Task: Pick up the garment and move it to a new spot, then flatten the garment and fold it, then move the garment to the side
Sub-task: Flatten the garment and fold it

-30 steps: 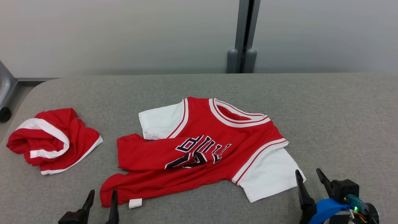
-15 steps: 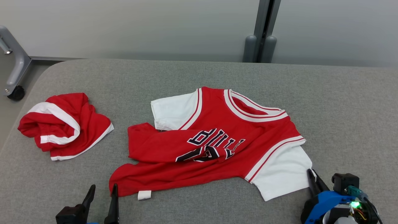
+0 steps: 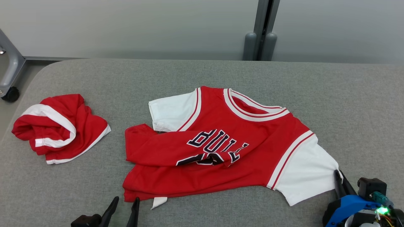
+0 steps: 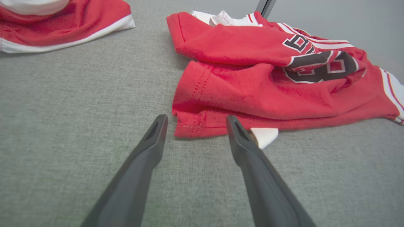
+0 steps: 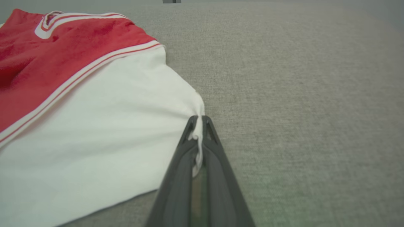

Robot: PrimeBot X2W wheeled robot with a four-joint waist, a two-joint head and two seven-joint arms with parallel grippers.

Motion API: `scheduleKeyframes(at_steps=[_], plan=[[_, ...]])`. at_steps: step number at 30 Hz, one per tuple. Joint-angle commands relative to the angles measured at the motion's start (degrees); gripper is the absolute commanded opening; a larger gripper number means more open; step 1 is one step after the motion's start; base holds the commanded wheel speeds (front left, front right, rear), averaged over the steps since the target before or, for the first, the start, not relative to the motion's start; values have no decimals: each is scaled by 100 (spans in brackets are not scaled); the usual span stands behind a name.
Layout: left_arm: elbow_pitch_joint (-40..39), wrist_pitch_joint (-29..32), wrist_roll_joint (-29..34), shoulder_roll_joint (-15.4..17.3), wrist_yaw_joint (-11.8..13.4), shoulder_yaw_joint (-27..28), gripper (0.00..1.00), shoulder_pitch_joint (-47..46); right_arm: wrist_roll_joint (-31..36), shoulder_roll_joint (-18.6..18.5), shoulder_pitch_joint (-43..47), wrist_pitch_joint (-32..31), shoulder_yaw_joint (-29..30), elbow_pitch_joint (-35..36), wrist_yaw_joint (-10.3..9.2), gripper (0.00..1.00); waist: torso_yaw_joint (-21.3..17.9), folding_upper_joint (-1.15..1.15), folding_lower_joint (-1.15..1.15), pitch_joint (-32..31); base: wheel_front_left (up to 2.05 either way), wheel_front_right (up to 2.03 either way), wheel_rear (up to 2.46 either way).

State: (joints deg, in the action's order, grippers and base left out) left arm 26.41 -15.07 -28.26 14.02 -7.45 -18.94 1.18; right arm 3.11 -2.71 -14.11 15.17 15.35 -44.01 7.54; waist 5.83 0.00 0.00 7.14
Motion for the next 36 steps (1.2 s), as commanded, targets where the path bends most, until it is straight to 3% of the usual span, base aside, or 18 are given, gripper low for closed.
scheduleKeyframes(at_steps=[1,26,28,30,31,36], plan=[[-15,-15,-85,88,-5,-24,100,0,57,-36,-52,-2,45,41,-9,0,-11,0,0,13,0,0,0],[261,-12,-1463,646,-6,-1149,100,-575,-10,-35,-280,-1,-221,224,-9,0,-229,0,0,214,0,0,0],[313,-2,-1545,675,-6,-1245,61,-615,-11,-34,-282,-1,-221,227,-9,0,-221,0,0,217,0,0,0],[275,-2,-1580,684,-6,-1291,10,-657,-17,-34,-310,-1,-235,238,-9,0,-212,0,0,223,0,0,0],[229,-3,-1561,694,-6,-1264,0,-677,-28,-34,-318,-1,-239,253,-9,0,-203,0,0,222,0,0,0],[18,-9,-1403,680,-6,-1127,0,-603,-46,-34,-253,-1,-258,336,-7,0,-138,0,0,129,0,0,0]])
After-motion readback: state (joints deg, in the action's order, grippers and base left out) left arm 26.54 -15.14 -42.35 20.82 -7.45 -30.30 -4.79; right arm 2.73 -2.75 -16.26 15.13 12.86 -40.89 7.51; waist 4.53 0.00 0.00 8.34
